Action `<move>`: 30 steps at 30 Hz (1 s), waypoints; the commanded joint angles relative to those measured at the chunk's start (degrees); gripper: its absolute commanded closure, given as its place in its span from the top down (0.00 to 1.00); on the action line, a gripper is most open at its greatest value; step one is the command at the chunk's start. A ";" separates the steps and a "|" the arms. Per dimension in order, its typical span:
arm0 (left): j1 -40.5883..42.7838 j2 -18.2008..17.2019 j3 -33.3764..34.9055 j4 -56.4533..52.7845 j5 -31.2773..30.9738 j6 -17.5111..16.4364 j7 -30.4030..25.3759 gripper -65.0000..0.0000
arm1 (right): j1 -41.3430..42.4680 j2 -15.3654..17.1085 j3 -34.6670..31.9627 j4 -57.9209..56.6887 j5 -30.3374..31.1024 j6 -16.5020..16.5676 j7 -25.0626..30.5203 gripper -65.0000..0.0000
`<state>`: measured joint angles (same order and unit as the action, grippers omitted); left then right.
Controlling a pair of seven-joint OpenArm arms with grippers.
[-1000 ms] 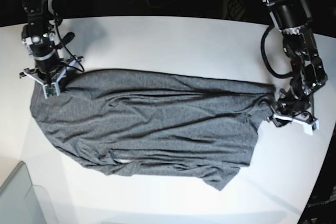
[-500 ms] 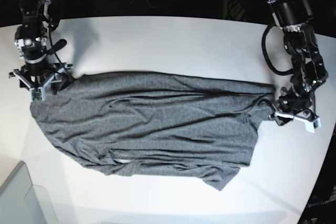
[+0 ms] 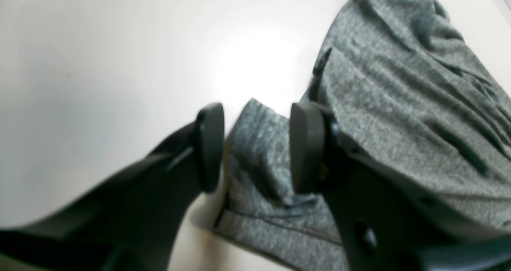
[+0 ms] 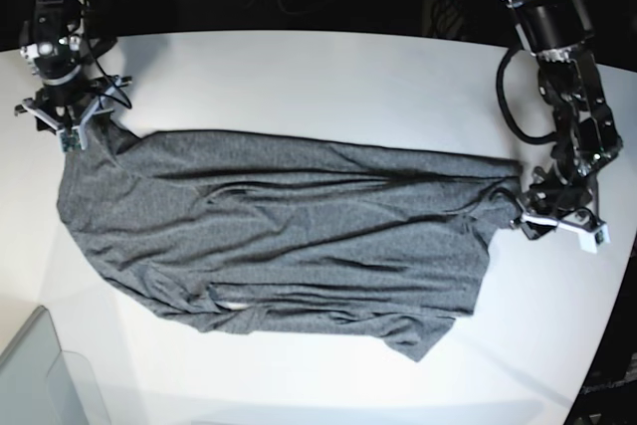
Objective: Layout the t-shirt on the table in an organized manner, then fold the t-shirt properly
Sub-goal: 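Pull the shirt's shoulder corner outward with the right gripper, spreading the fabric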
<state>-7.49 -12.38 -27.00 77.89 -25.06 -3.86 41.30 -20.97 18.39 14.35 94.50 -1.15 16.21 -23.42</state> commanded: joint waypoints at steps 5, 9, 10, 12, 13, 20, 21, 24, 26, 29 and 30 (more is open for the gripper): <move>-1.17 -0.76 -0.20 0.93 -0.39 -0.05 -1.17 0.41 | -0.08 0.73 0.29 0.05 0.40 1.86 1.05 0.51; -0.82 -0.76 -0.20 0.93 -0.39 -0.05 -1.17 0.41 | 1.94 0.90 0.20 -4.08 0.40 1.95 1.05 0.50; -0.82 -0.76 -0.20 0.93 -0.39 -0.05 -1.17 0.41 | 2.20 0.99 0.20 -4.96 0.40 1.95 1.05 0.50; -0.82 -0.76 -0.20 0.84 -0.39 -0.05 -1.17 0.41 | 2.29 1.26 0.20 -5.66 0.40 2.03 1.13 0.50; -0.82 -0.76 -0.20 0.84 -0.30 -0.05 -1.17 0.41 | 2.29 1.78 0.20 -5.66 0.40 2.03 1.13 0.50; -0.47 -0.76 -0.20 0.84 -0.30 -0.05 -1.17 0.41 | 2.20 3.45 0.29 -5.40 0.40 2.03 1.13 0.25; -0.47 -0.76 -0.20 0.75 -0.39 -0.05 -1.17 0.41 | 2.20 3.63 0.29 -5.40 0.40 2.03 1.13 0.23; -0.47 -0.76 -0.20 0.75 -0.30 -0.05 -1.17 0.41 | 2.11 3.89 0.29 -5.40 0.40 2.12 1.13 0.22; -0.47 -0.76 -0.20 0.75 -0.30 -0.05 -1.17 0.41 | 1.85 4.95 0.29 -5.40 0.40 2.12 1.13 0.22; -0.47 -0.76 -0.20 0.75 -0.30 -0.05 -1.17 0.41 | 1.85 5.30 0.38 -5.40 0.40 3.53 2.89 0.22; -0.47 -0.76 -0.20 0.75 -0.30 -0.05 -1.17 0.41 | 1.85 5.30 0.82 -5.40 0.40 5.38 4.12 0.22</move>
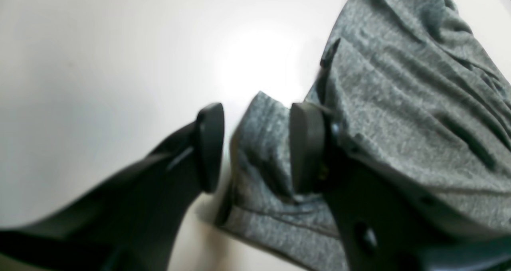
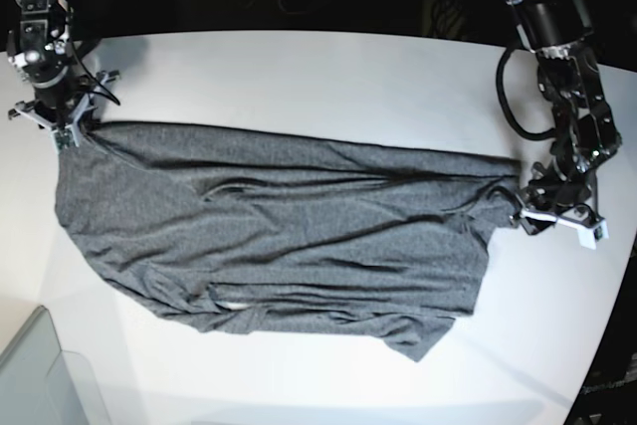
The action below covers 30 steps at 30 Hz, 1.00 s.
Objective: Layout the t-shirt on the table in an organized manner, then fold the t-shirt properly
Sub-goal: 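Pull the shirt's shoulder corner outward with the right gripper, spreading the fabric, then drag both held corners away from the hem, unfolding the sleeves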
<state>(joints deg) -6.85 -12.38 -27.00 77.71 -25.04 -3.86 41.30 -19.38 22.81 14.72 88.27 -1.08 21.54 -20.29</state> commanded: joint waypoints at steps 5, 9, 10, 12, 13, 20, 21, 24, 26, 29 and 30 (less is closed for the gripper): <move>-1.10 -0.76 -0.20 1.19 -0.50 -0.05 -1.17 0.41 | 1.93 0.01 5.72 0.39 0.33 5.49 2.76 0.22; -1.19 -0.76 -0.20 1.28 -0.68 -0.05 -1.17 0.41 | 5.27 -0.08 7.39 -2.25 0.25 5.49 2.49 0.22; -1.19 -0.76 -0.20 1.36 -0.68 -0.05 -1.17 0.41 | 6.32 -0.08 7.65 -2.95 0.25 5.49 2.49 0.22; -1.28 -0.76 -0.20 2.51 -0.68 -0.05 -1.17 0.41 | 7.38 -0.08 7.74 -3.83 0.25 5.49 2.49 0.22; -1.10 -0.59 -0.20 3.91 -0.68 -0.05 -1.17 0.41 | 7.55 -0.08 7.74 -3.83 0.25 5.49 2.49 0.22; 2.50 1.44 -0.12 17.19 -0.77 -0.14 -0.82 0.50 | 7.46 -2.02 8.27 -3.74 0.25 5.49 2.49 0.38; 3.47 2.14 -0.12 18.77 -0.77 -0.14 -0.82 0.54 | 7.38 -2.37 9.32 -3.74 0.25 5.49 2.49 0.43; 6.81 2.93 0.24 20.97 -0.77 -0.14 -0.73 0.68 | 7.46 -4.30 11.35 -3.65 0.25 5.49 2.76 0.50; 9.18 3.99 0.24 20.71 -0.59 -0.14 -0.99 0.76 | 7.64 -4.83 12.66 -3.65 0.25 5.49 2.76 0.50; 11.73 5.22 -0.12 18.33 -0.33 -0.14 -1.17 0.80 | 7.46 -5.45 12.93 -3.65 0.25 5.49 2.76 0.50; 12.35 5.31 -0.12 17.28 -0.33 -0.14 -1.17 0.80 | 7.38 -5.45 12.75 -3.65 0.25 5.49 2.76 0.50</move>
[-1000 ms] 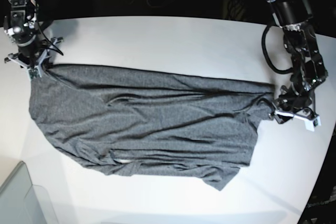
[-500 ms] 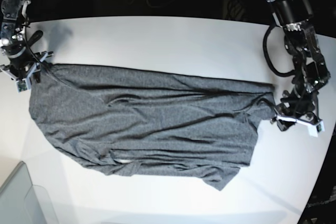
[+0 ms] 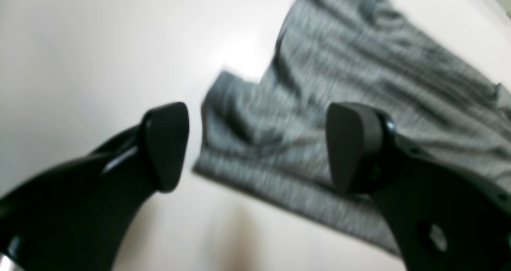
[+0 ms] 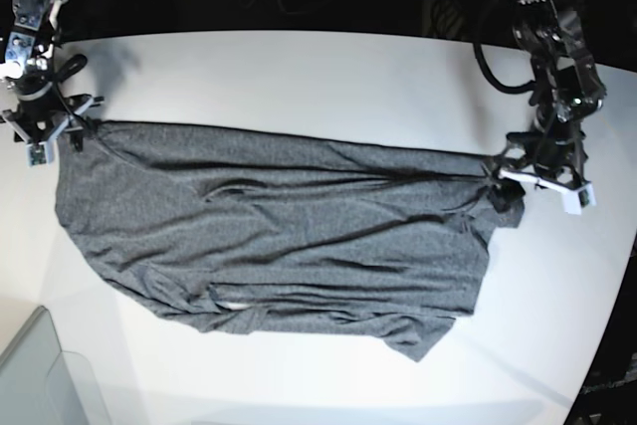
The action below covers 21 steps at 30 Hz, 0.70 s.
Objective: Layout the t-shirt on the table in an organized manner, then fold the t-shirt properly
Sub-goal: 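Drag both held corners away from the hem, unfolding the sleeves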
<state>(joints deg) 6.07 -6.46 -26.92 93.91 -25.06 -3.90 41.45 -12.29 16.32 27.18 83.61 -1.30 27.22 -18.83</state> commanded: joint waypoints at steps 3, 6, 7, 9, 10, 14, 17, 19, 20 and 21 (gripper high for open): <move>0.04 -0.62 0.06 -2.70 -0.39 -0.10 -1.41 0.80 | 0.21 0.96 0.21 1.00 0.47 -0.19 1.29 0.50; -0.48 -0.62 0.06 -6.13 -0.57 -0.10 -1.41 0.81 | 0.21 0.52 0.12 1.00 0.47 -0.19 1.29 0.50; -1.19 -0.62 0.06 -6.83 -0.57 -0.10 -1.41 0.81 | 0.21 0.26 0.12 1.00 0.47 -0.19 1.29 0.50; -2.86 -0.62 -0.03 -8.50 -0.30 -0.10 -1.41 0.81 | 0.21 0.26 0.21 1.00 0.47 -0.19 1.29 0.50; -3.47 -0.62 -0.03 -9.73 -0.48 -0.10 -1.41 0.81 | 0.21 0.26 0.21 1.00 0.47 -0.19 1.29 0.50; -6.64 -0.53 0.06 -14.30 -0.57 -0.10 -1.41 0.81 | -0.06 0.17 0.21 1.00 0.47 -0.19 1.03 0.50; -8.04 -0.53 0.15 -16.68 -0.57 -0.10 -1.41 0.81 | -0.94 0.17 0.38 1.00 0.47 -0.19 1.38 0.50; -8.04 0.09 0.15 -17.12 -0.39 -0.10 -1.41 0.80 | -0.94 0.17 0.56 1.00 0.47 -0.19 1.38 0.50; -8.04 0.26 0.15 -17.12 -0.30 -0.10 -1.41 0.80 | -0.94 0.17 0.56 1.00 0.47 -0.19 1.38 0.50; -7.96 0.35 0.15 -17.21 -0.30 -0.10 -1.41 0.80 | -0.94 0.26 0.56 1.00 0.47 -0.19 1.38 0.50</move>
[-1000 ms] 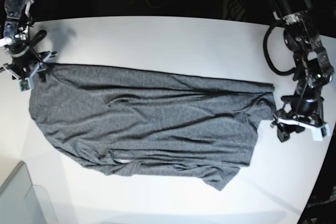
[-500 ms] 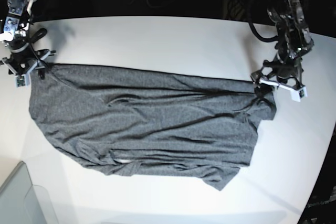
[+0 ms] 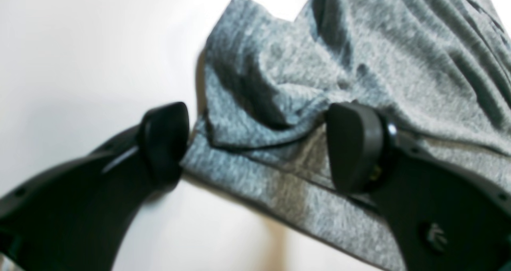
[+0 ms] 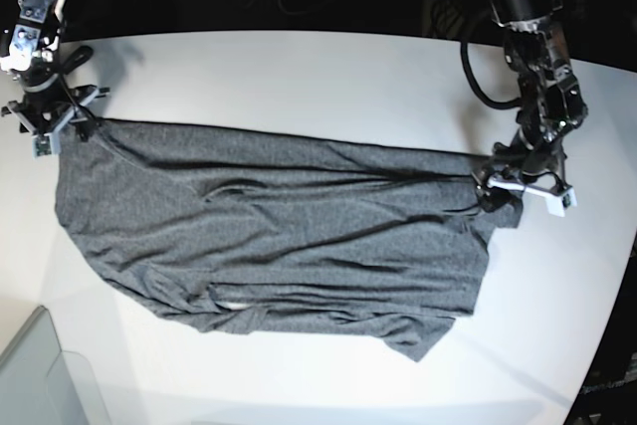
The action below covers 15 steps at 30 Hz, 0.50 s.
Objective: Layout the t-shirt on the table in an organized manner, then fold the t-shirt properly
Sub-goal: 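Drag both held corners away from the hem, unfolding the sleeves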
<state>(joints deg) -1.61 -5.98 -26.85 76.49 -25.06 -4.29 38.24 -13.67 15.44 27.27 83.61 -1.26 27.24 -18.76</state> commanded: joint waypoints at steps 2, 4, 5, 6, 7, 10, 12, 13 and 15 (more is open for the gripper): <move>0.16 0.04 0.08 0.21 -0.66 0.29 1.81 0.80 | 0.44 1.13 0.47 1.00 0.42 -0.21 1.31 0.50; 0.16 0.13 0.17 0.04 -0.57 0.21 1.89 0.77 | 0.44 1.13 0.47 1.00 0.42 -0.21 1.31 0.50; 0.16 0.13 0.43 -0.49 -0.66 0.21 1.89 0.71 | 0.44 1.13 0.47 1.00 0.42 -0.21 1.31 0.50; 0.16 0.13 1.14 -1.02 -0.66 0.21 1.89 0.66 | 0.35 1.13 0.47 1.00 0.42 -0.21 1.31 0.50; 0.16 0.04 1.75 -1.37 -0.66 0.21 1.81 0.60 | 0.35 1.13 0.47 1.18 0.42 -0.21 1.31 0.50; -0.20 0.04 2.54 -1.81 -0.66 0.21 1.81 0.51 | -1.23 1.04 0.56 4.52 0.60 -0.21 1.31 0.50; -0.28 0.13 2.54 -1.89 -0.66 0.21 1.81 0.51 | -2.64 1.04 0.38 7.60 0.69 -0.12 1.31 0.51; -0.28 0.22 2.54 -1.89 -0.66 0.21 1.81 0.51 | -3.25 0.95 0.21 8.74 0.77 -0.12 1.31 0.51; -0.37 1.19 2.54 -2.51 -0.48 0.21 1.81 0.49 | -3.78 -0.19 0.12 9.88 0.77 -0.12 1.31 0.51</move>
<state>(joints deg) -1.83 -5.37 -24.64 74.35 -25.80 -4.34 36.80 -17.82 14.72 27.24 92.40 -1.15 27.22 -18.76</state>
